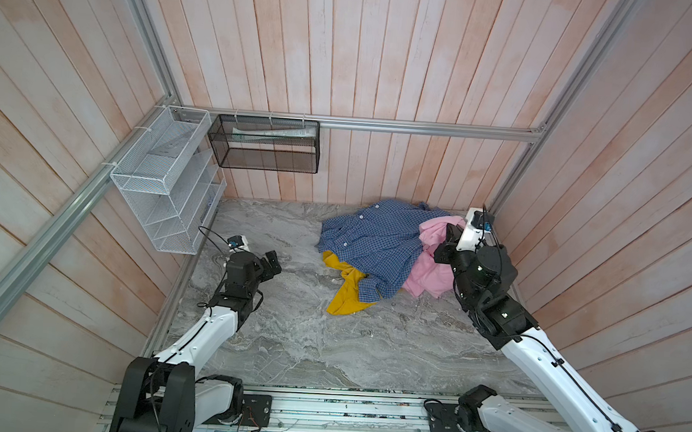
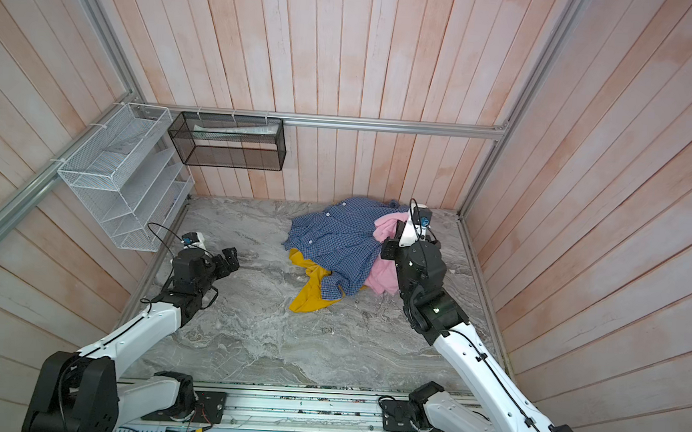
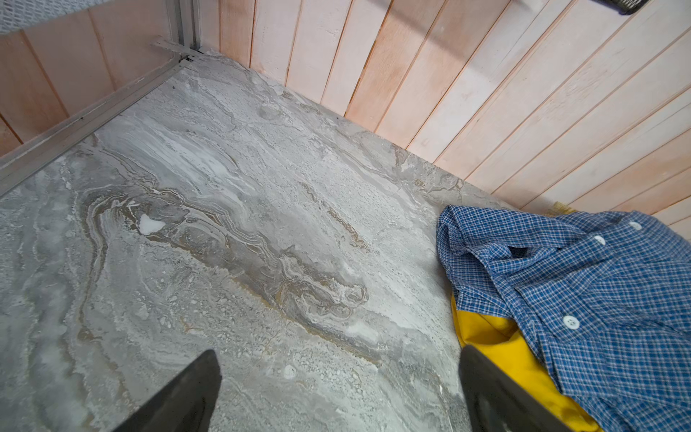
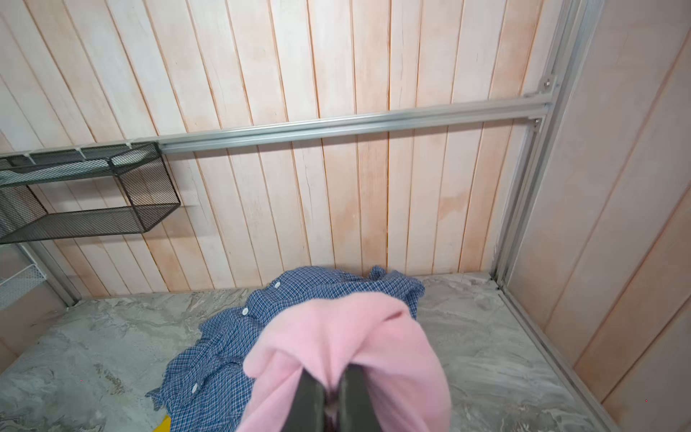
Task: Pick out a specific cloth from the pile
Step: 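Close the right gripper on the pink cloth and lift it high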
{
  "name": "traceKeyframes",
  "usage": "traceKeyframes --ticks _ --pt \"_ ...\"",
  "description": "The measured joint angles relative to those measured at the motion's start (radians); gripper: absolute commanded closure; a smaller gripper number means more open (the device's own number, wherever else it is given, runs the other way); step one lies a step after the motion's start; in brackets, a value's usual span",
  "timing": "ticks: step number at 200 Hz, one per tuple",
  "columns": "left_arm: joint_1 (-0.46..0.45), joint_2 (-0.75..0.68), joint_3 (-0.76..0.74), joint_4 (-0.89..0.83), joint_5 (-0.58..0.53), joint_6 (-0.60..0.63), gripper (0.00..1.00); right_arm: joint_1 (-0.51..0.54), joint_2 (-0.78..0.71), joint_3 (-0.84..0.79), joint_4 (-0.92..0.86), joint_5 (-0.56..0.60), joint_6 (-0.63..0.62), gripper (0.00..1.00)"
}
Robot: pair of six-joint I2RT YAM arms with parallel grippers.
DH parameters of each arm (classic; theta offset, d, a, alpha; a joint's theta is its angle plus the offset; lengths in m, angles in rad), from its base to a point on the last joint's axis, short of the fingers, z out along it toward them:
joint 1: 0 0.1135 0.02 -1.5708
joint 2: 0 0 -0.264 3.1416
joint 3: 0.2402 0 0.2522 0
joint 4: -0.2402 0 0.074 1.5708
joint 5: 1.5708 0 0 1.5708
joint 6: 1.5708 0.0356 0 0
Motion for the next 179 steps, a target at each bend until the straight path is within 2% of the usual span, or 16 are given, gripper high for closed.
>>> traceKeyframes --ticks 47,93,137,179 --pt "-0.001 0.0 0.0 0.0 0.0 0.0 0.0 0.068 -0.005 0.008 0.111 0.056 -0.169 1.0" --pt "-0.002 0.0 0.0 0.0 0.0 0.0 0.0 0.106 0.033 0.112 0.194 0.053 -0.319 1.0" --pt "-0.002 0.0 0.0 0.001 0.0 0.006 0.0 0.106 0.079 0.232 0.221 -0.011 -0.403 1.0" --pt "-0.014 0.0 0.0 0.009 0.024 0.019 0.0 0.106 0.146 0.326 0.199 -0.116 -0.415 1.0"
